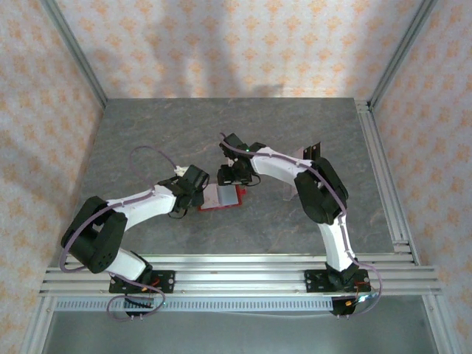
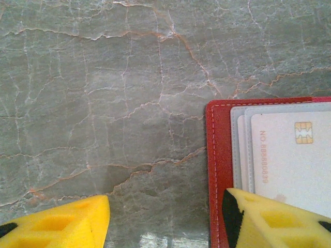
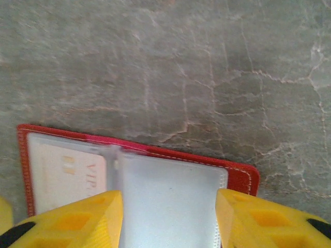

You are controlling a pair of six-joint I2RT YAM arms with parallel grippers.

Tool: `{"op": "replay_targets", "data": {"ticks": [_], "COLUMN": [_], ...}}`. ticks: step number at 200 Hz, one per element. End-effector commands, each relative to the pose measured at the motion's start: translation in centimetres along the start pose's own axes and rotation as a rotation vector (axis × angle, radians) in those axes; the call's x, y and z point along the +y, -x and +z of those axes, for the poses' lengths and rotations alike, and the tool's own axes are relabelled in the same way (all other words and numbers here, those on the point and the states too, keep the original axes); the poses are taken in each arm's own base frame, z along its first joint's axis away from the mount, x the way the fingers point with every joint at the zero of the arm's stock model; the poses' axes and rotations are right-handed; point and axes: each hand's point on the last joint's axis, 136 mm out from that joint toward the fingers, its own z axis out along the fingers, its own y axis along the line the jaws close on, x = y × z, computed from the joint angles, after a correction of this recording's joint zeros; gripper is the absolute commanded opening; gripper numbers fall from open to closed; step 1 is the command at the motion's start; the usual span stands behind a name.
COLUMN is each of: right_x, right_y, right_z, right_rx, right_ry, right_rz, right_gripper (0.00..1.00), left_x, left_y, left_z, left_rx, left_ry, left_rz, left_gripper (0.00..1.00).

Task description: Put the credit cards into the card holder

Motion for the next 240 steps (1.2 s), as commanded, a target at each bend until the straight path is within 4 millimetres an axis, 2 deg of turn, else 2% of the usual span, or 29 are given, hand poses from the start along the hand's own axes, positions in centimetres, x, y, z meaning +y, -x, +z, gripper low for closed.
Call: {"op": "replay_targets", "data": {"ticks": [1, 65, 88, 124, 154, 240], "right_x": [-1.2, -1.1, -1.1, -1.4, -0.8, 0.1], "right_y": [0.0, -1.0, -0.8, 0.4, 1.1, 0.4], "right_z": [0.3, 1.3, 0.5, -2.0, -2.9, -0.4], "right_rx": [0.015, 0.054, 0.031, -0.048, -0.069, -0.006], "right_ry": [-0.053, -0.037, -0.042, -0.081, -0.066, -0.054], "right_rz": [-0.018, -0.018, -0.019, -0.025, -0.037, -0.052], "right_gripper": [0.50, 0.50, 0.50, 0.50, 0.50, 0.50], "left_x": [0.8, 0.8, 0.8, 0.7, 0.6, 0.6], "left_y": [0.1, 0.1, 0.1, 0.1, 0.1, 0.0], "left_z": [-0.6, -0.5, -0.5, -0.5, -0.4, -0.2], "left_rx": [-0.013, -0.012, -0.013, -0.013, -0.010, -0.008], "left_ry": [0.035, 0.036, 0.036, 0.034, 0.031, 0.035], "left_rz": [0.006, 0.004, 0.004, 0.004, 0.004, 0.005], "left_gripper": [0.61, 0.61, 0.61, 0.61, 0.61, 0.61]}}
